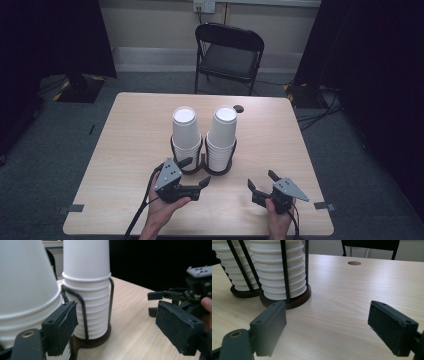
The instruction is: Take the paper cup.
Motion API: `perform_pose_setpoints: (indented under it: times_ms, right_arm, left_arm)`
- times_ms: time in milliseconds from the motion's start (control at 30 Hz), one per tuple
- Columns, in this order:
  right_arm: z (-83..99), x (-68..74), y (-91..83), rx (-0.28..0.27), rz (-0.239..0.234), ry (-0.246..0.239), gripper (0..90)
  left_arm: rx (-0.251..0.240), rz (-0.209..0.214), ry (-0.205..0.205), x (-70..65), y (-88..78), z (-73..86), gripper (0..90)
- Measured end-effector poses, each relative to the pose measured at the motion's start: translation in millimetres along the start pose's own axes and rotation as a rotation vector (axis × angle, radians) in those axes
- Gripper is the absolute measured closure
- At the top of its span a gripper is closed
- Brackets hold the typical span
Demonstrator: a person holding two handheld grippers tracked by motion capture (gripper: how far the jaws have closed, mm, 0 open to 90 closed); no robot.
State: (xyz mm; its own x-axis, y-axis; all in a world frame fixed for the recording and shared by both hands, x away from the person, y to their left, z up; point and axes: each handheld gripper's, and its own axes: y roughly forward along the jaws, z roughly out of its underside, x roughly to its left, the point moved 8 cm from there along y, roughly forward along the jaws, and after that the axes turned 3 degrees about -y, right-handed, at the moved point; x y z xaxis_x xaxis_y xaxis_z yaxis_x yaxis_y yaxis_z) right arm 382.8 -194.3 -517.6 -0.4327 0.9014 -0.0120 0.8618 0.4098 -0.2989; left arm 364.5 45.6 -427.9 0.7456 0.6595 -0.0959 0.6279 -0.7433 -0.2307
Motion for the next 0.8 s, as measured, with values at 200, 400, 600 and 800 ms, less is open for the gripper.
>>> perform_pose_setpoints:
  times_ms: [200,400,600,800]
  right_arm:
    - [-0.1,-0.2,-0.5,-0.005,0.0,-0.001,14.7]
    - [-0.2,-0.1,-0.4,-0.005,0.0,-0.001,14.7]
    - [-0.2,0.0,-0.6,-0.005,-0.001,-0.001,14.7]
    - [-0.2,-0.3,-0.7,-0.006,0.0,0.0,14.7]
  left_arm:
    - [0.019,0.007,0.022,-5.5,9.1,-11.8,21.0]
    - [0.036,0.007,0.016,-6.3,17.6,-18.2,22.7]
    - [0.006,0.009,0.037,-7.3,21.3,-30.9,21.0]
    - [-0.002,0.009,0.046,-7.3,25.9,-46.7,21.1]
